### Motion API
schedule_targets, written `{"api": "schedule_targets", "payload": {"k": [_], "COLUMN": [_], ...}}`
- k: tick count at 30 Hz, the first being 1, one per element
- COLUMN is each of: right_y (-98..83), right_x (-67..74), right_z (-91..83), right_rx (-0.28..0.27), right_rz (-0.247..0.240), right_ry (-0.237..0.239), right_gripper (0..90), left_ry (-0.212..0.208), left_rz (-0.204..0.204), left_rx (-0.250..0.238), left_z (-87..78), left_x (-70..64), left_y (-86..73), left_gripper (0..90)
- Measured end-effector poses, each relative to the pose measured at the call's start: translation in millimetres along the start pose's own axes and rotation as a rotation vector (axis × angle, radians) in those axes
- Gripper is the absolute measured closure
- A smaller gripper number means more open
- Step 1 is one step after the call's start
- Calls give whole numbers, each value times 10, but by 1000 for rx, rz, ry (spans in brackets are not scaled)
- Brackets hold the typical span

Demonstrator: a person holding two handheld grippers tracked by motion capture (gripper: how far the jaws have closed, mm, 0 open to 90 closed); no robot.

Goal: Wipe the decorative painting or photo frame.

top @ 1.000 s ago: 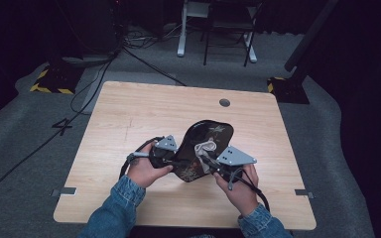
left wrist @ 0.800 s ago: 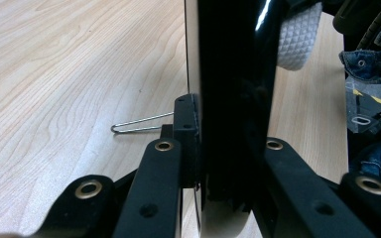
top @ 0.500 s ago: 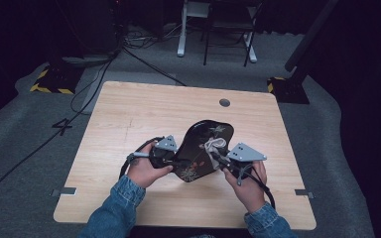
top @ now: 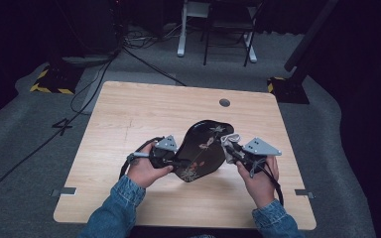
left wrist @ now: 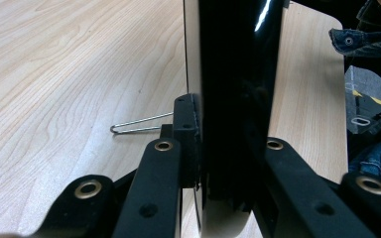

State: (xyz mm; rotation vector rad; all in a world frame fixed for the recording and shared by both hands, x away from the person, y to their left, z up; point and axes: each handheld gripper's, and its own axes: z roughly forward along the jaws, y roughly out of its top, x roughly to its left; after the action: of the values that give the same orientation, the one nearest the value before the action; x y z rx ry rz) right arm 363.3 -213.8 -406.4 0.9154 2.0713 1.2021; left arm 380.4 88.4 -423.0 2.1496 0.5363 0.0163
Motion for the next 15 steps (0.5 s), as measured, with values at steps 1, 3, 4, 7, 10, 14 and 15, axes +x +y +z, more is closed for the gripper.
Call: {"api": "schedule_targets", "payload": {"k": [1,3,4,7,10,14,15], "right_y": [1,4,4,4,16,35,40], "right_x": [8,32,43,69,144,247,278], "right_z": [-1,1,4,14,34,55,62], "right_rx": [1,4,4,2,5,6,7], "right_rz": [-4,-11,-8,-3,-16,-36,-41], "right_ry": [-4,-8,-5,11,32,65,73], "right_gripper": [760,760,760,760,760,759,759], "left_ry": [-1,-1,-2,-3,-2,-3,-2], "left_rz": [-1,-8,-15,-17,-16,-16,-16], "left_rx": [0,-1,0,-1,0,0,0], "left_z": [0,2,2,5,6,6,5], "left_x": [0,1,0,0,0,1,2], "left_y": [0,1,2,3,4,4,4], "left_gripper": [799,800,800,800,800,800,800]}}
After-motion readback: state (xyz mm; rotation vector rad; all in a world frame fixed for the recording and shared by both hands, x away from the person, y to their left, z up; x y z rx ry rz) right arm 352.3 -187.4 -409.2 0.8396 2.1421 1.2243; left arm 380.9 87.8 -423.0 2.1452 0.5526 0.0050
